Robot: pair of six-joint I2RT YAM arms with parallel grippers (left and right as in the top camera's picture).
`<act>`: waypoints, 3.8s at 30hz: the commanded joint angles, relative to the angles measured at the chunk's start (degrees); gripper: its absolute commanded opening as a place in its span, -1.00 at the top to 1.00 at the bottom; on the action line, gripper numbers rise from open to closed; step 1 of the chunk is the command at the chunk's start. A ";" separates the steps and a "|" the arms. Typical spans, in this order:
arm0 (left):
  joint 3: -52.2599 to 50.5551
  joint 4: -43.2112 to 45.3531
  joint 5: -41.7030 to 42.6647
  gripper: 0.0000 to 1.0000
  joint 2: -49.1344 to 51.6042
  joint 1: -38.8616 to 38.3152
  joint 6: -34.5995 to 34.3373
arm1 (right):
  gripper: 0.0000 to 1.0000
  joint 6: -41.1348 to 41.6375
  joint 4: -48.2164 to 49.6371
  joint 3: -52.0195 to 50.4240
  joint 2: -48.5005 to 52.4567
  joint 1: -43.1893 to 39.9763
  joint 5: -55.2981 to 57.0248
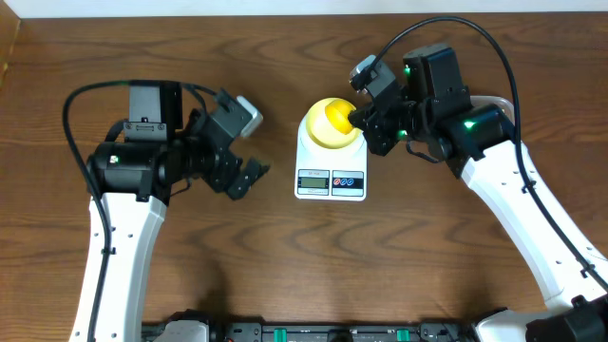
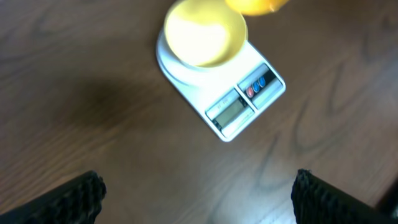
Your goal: Scoop item into bowl and weigh 50g on scale
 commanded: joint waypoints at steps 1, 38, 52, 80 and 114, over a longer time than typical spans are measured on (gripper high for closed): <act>0.09 -2.10 0.98 -0.95 0.04 0.31 8.59 | 0.98 0.61 -0.07 0.59 -0.09 -0.17 -0.17; -10.40 4.00 20.37 -0.95 -2.21 15.61 15.61 | 0.98 0.61 0.39 0.59 -0.09 -0.17 -0.15; -10.40 4.04 14.32 -0.95 -2.21 15.61 15.65 | 0.98 0.61 0.42 0.59 -0.09 -0.17 -0.15; -10.40 1.01 21.03 -0.95 -2.21 13.00 23.61 | 0.98 0.61 0.63 0.59 -0.09 -0.17 -0.15; -10.40 1.75 16.24 -0.95 -2.19 12.22 24.52 | 0.98 0.61 0.39 0.59 -0.09 -0.17 -0.15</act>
